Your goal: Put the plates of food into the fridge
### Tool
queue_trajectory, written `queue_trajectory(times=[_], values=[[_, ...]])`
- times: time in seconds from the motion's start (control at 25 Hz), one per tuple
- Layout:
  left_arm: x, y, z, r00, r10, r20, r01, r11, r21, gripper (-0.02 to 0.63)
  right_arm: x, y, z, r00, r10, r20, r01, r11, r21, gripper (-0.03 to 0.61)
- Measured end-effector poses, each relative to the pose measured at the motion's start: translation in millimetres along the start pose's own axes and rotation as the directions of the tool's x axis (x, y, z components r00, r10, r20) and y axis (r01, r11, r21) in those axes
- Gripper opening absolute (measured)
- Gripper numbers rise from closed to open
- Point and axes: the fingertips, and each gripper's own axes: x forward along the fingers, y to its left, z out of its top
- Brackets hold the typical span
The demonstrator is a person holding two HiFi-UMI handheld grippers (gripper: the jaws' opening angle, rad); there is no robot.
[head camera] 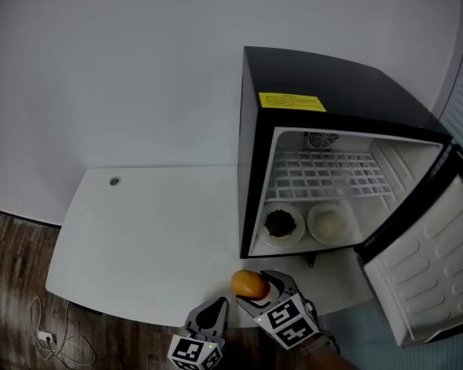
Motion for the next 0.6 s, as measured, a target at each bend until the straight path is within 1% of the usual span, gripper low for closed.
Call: queue_trajectory(times=[0.2,0.32,0.48,0.6], values=[[24,-30,4,0.997,-0.072,-0.004,0.072,0.997,0.008,0.008,-33,-33,2,0.996,-0.079,0.029,0.079,0.997,0.028,0.342],[40,-44,6,0.993,-0.116,-0.015,0.116,0.993,-0.005,0.008,-50,-52,2,0.990,-0.132,0.040,0.130,0.990,0.051,0.342],[56,-55,10,0.987,-0.157,-0.031,0.157,0.988,-0.012,0.008,-62,-72,4,0.982,-0.185,0.049,0.181,0.981,0.077,0.342],[65,-60,16,0.982,-0.187,-0.037,0.187,0.982,-0.010,0.008,-71,-85,9,0.972,-0.225,0.065,0.220,0.973,0.070,0.342]])
